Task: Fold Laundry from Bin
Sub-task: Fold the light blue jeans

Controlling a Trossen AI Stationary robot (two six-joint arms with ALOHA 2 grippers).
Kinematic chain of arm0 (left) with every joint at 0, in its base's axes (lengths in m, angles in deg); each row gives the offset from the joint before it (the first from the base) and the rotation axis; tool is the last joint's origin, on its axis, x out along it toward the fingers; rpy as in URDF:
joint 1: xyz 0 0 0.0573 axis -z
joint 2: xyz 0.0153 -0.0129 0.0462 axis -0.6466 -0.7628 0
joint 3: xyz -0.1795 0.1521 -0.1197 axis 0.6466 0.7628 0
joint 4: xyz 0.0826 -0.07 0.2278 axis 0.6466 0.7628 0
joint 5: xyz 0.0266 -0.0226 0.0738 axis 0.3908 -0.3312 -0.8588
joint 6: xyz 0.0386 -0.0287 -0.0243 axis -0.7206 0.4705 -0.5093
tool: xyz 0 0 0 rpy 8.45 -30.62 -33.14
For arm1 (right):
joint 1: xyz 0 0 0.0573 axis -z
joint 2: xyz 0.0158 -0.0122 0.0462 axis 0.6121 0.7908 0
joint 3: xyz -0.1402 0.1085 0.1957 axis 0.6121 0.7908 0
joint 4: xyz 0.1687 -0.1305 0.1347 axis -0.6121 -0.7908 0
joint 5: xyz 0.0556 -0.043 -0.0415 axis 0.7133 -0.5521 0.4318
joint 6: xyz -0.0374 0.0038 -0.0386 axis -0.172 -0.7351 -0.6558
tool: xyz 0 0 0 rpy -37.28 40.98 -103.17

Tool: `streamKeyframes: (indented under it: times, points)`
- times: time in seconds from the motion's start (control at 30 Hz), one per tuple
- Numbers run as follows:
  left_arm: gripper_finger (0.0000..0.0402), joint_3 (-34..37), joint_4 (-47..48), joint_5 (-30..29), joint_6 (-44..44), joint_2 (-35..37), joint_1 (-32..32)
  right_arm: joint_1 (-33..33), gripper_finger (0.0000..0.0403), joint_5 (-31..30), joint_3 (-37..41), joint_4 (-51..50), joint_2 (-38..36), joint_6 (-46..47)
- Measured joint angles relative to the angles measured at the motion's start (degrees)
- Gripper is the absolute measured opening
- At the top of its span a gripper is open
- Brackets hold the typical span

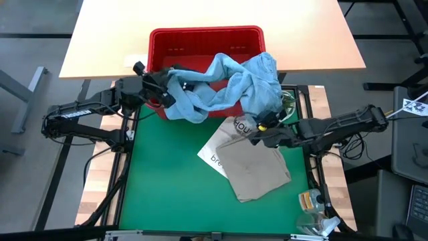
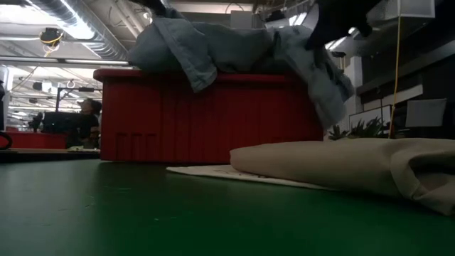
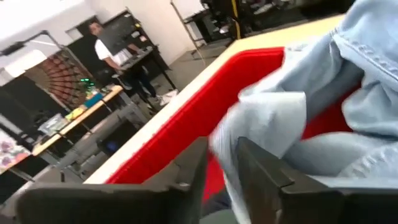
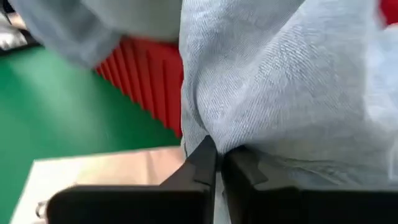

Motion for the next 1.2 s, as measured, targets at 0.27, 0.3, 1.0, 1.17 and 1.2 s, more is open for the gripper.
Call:
streamKeyframes:
  times: [0.27, 0.3, 1.0, 1.17, 1.2]
  points:
    - [0.0145, 0.00, -6.96, 6.90, -0.74, 0.05, 0.00, 0.04, 0.0011, -1.29, -7.46, -1.46, -6.63, -6.18]
    - [0.0146, 0.00, -7.08, 10.58, -0.20, 0.04, 0.00, 0.04, 0.0011, -1.29, -8.38, -1.46, -7.21, -6.38]
    - [0.0187, 0.00, -7.78, 28.22, 5.01, -17.52, 3.82, -0.04, 0.0003, 4.67, -17.45, -1.37, -8.79, -15.61]
    - [0.0223, 0.00, -9.89, 26.05, 0.02, -19.86, 3.82, -0.04, 0.0004, 4.72, -17.47, -1.35, -8.79, -16.49]
    - [0.0227, 0.00, -10.03, 25.27, -0.38, -20.02, 3.82, -0.04, 0.0003, 4.70, -17.47, -1.35, -8.79, -16.51]
